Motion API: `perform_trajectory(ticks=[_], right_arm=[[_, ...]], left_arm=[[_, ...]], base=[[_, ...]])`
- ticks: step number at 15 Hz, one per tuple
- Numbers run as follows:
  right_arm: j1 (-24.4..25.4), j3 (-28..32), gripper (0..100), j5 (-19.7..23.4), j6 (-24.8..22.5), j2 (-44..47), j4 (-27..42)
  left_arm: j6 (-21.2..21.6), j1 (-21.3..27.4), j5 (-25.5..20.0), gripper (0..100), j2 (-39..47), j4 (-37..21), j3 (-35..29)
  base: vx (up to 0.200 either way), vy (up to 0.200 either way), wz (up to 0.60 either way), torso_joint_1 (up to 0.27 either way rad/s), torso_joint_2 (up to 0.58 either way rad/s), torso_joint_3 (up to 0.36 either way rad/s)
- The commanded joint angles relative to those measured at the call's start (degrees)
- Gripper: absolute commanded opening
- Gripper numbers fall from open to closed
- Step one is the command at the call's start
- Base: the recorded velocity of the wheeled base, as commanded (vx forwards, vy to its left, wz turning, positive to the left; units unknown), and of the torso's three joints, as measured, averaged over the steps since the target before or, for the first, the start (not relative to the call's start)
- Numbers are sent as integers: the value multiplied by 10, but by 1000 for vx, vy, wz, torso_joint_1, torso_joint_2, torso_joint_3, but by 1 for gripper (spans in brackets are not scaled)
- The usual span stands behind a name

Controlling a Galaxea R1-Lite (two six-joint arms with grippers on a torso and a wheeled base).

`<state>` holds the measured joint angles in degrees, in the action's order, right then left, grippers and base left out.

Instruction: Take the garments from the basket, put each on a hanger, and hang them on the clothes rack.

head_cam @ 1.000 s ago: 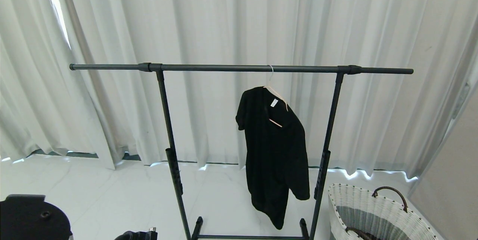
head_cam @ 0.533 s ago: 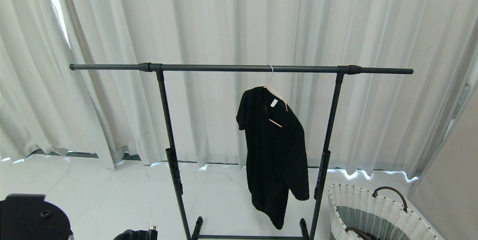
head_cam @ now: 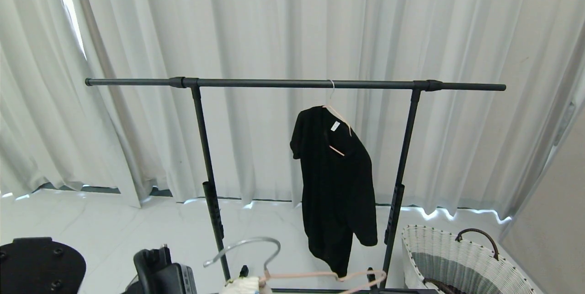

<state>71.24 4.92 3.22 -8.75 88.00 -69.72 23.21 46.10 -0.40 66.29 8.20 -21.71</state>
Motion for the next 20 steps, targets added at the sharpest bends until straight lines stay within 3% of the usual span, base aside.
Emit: perform_trajectory(ticks=[1, 4, 7, 9, 13, 17, 20], right_arm=[[-6, -13, 100, 0, 20, 2, -1], [-70, -14, 100, 0, 72, 45, 1], [-114, 53, 100, -16, 164, 103, 0], [-128, 98, 100, -50, 192, 142, 1], [-138, 154, 100, -70, 196, 193, 1], [-108, 171, 100, -72, 196, 207, 0], [-70, 169, 100, -73, 197, 207, 1]], left_arm=[[-1, -28, 10, 0, -1, 23, 2], [0, -38, 22, 0, 4, 66, -28], [-1, -37, 31, 0, 14, 66, -63], [-1, -35, 30, 0, 24, 67, -85], [0, -18, 30, 0, 28, 67, -97], [0, 21, 30, 0, 31, 67, -94], [-1, 21, 31, 0, 47, 74, -98]], base=[[0, 0, 0, 0, 0, 0], [0, 0, 0, 0, 0, 0], [0, 0, 0, 0, 0, 0], [0, 0, 0, 0, 0, 0], [0, 0, 0, 0, 0, 0], [0, 0, 0, 0, 0, 0], [0, 0, 0, 0, 0, 0]])
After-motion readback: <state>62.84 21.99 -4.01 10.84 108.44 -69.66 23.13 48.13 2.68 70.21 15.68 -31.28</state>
